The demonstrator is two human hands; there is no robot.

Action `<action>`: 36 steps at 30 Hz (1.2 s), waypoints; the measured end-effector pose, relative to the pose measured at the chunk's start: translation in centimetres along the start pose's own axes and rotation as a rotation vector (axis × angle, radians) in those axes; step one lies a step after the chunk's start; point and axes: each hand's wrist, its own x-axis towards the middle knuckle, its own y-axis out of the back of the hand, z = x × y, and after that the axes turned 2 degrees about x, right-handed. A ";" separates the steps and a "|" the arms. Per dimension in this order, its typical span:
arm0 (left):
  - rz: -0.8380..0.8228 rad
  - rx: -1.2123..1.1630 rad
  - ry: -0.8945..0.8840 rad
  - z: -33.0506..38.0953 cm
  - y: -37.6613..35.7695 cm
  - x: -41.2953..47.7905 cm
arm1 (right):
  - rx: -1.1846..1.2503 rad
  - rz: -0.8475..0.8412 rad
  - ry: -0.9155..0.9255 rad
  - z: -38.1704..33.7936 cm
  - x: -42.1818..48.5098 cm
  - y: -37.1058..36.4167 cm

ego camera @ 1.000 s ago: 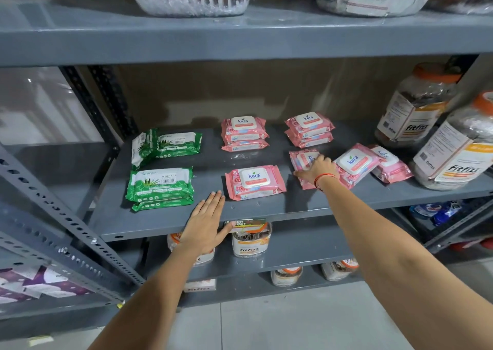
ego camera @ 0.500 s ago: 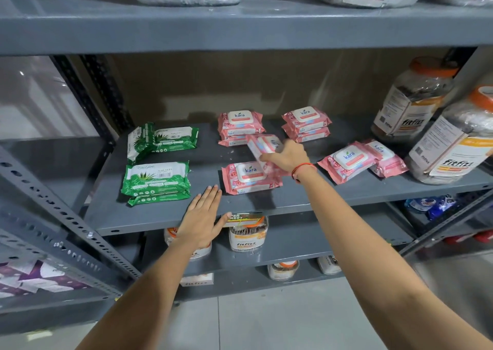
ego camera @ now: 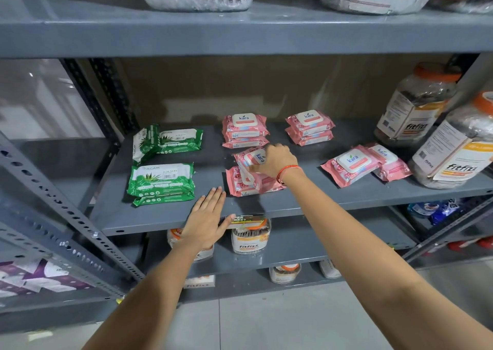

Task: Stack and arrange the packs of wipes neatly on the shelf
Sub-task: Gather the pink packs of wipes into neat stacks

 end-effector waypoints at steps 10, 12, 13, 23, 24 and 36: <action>0.016 -0.008 -0.001 0.2 0.2 -0.1 | -0.166 -0.330 0.196 -0.9 1.5 2.1; 0.018 -0.005 -0.003 0.2 0.2 -0.1 | -0.197 -0.384 0.239 -1.1 1.8 2.5; 0.019 -0.001 -0.001 0.2 0.2 -0.2 | -0.215 -0.401 0.261 -1.1 1.9 2.5; 0.002 0.004 0.015 0.4 0.7 -0.3 | -0.204 -0.414 0.336 -0.6 1.7 2.2; 0.000 0.009 0.014 0.5 0.7 -0.3 | -0.194 -0.414 0.334 -0.5 1.6 2.1; -0.036 -0.041 0.010 0.8 1.5 -0.6 | -0.120 -0.306 0.367 0.4 0.8 1.3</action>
